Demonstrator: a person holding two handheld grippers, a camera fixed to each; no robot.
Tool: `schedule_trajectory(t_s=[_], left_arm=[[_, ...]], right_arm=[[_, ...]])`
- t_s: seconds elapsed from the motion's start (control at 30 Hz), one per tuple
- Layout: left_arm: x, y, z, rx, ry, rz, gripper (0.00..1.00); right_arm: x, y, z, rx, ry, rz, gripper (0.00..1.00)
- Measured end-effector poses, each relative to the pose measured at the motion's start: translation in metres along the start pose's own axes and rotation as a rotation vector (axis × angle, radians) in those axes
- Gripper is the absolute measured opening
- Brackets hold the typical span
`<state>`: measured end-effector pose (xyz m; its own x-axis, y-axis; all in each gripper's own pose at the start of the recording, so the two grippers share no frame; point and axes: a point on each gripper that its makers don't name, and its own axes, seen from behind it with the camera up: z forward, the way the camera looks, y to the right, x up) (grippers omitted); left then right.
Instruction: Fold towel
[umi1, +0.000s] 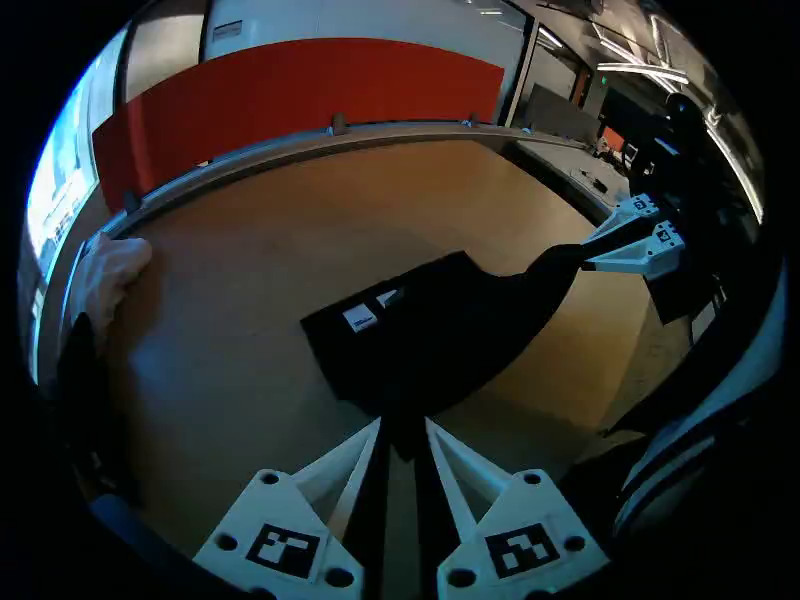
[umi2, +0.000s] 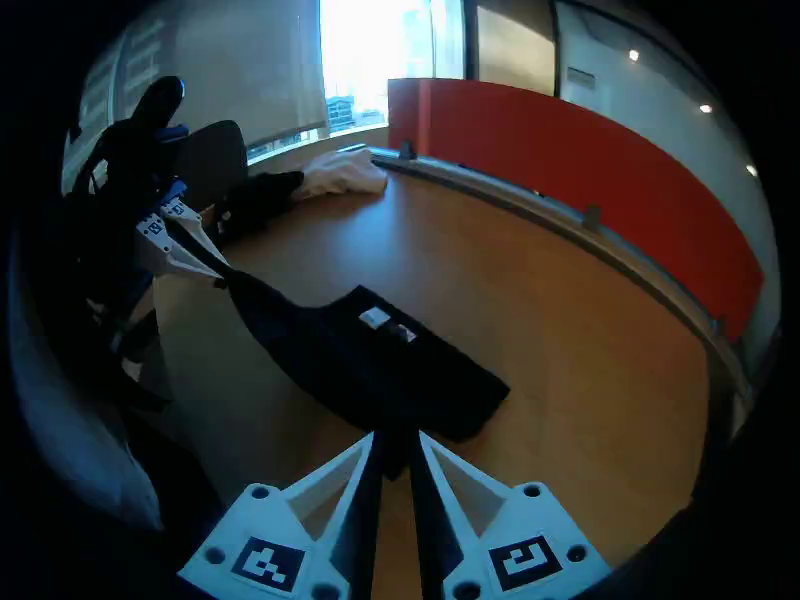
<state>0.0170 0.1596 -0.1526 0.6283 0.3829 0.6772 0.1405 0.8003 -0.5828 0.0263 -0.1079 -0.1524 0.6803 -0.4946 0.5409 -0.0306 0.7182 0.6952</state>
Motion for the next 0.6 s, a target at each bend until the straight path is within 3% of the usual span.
schedule_trajectory(t_s=[0.37, 0.6], left_arm=[[0.004, 0.001, 0.009, 0.003, 0.006, 0.001, 0.15], [0.010, -0.005, 0.021, 0.000, 0.009, 0.000, 0.15]], right_arm=[[-0.003, 0.003, 0.006, 0.003, -0.014, -0.006, 0.17], [-0.005, 0.013, 0.016, 0.000, -0.024, 0.002, 0.17]])
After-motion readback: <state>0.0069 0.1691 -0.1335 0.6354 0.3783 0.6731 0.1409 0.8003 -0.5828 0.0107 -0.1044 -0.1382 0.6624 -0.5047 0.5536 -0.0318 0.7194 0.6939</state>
